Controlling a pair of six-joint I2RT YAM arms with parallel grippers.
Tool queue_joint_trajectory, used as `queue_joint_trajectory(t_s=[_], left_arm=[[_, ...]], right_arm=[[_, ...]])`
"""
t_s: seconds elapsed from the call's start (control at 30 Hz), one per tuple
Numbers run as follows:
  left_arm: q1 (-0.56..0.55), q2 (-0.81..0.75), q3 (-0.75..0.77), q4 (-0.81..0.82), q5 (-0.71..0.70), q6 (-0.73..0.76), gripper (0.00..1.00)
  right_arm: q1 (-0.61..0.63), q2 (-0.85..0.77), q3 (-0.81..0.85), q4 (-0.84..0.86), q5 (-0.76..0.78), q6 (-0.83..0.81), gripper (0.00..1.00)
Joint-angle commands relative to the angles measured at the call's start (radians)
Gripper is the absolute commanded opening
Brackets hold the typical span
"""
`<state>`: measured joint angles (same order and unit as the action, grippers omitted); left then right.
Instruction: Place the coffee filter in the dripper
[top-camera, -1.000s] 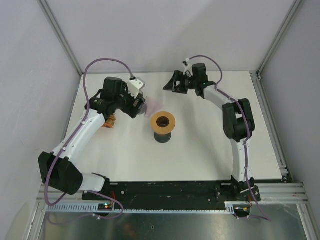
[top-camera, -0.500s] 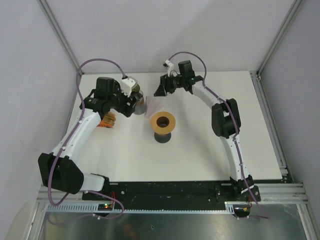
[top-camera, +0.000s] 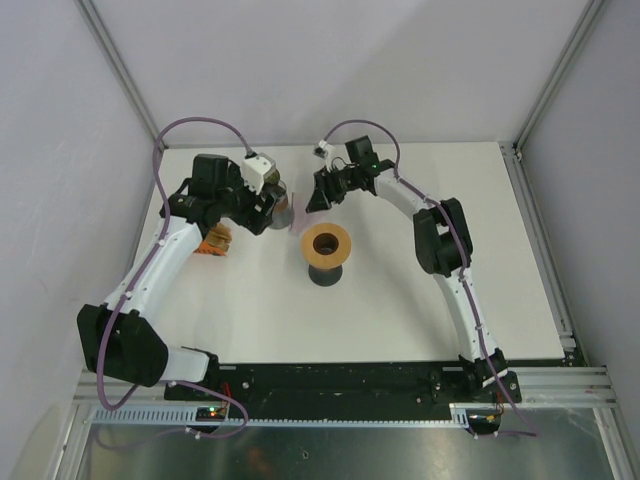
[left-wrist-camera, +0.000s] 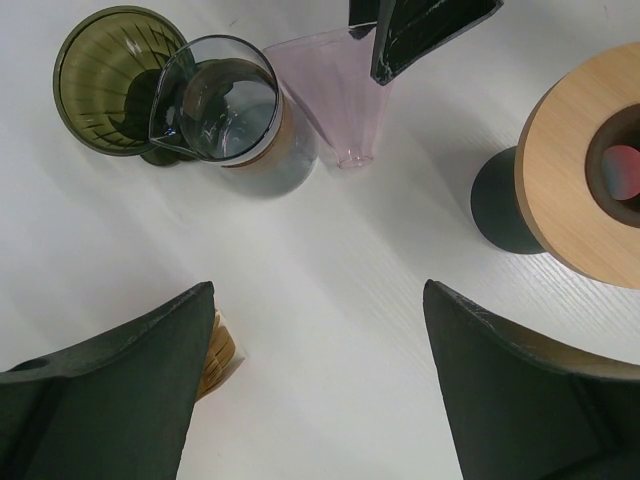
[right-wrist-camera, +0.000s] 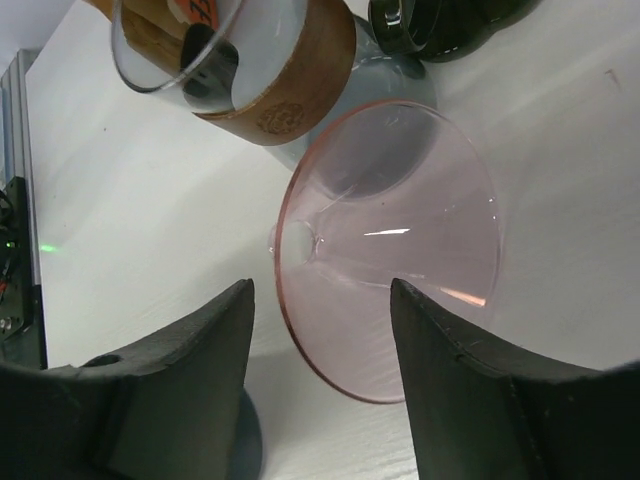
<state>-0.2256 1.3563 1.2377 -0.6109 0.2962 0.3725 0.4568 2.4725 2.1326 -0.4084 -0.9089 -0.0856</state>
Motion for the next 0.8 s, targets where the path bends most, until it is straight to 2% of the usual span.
queue_joint_trajectory(t_s=[0.0, 0.2, 0.33, 0.53, 0.77], left_arm=[[0.009, -0.007, 0.021, 0.016, 0.009, -0.006, 0.88], [0.014, -0.014, 0.018, 0.017, -0.001, 0.000, 0.88], [0.016, -0.018, 0.006, 0.016, -0.016, 0.009, 0.88], [0.017, -0.020, 0.000, 0.017, -0.020, 0.013, 0.88], [0.017, -0.031, 0.001, 0.016, -0.035, 0.012, 0.89]], right_arm=[[0.016, 0.045, 0.061, 0.003, -0.020, -0.031, 0.56], [0.013, 0.033, 0.066, -0.026, -0.064, -0.048, 0.24], [-0.012, -0.049, -0.024, -0.024, -0.135, -0.082, 0.12], [-0.045, -0.193, -0.121, -0.040, -0.082, -0.113, 0.01], [-0.018, -0.400, -0.122, -0.155, 0.248, -0.198, 0.00]])
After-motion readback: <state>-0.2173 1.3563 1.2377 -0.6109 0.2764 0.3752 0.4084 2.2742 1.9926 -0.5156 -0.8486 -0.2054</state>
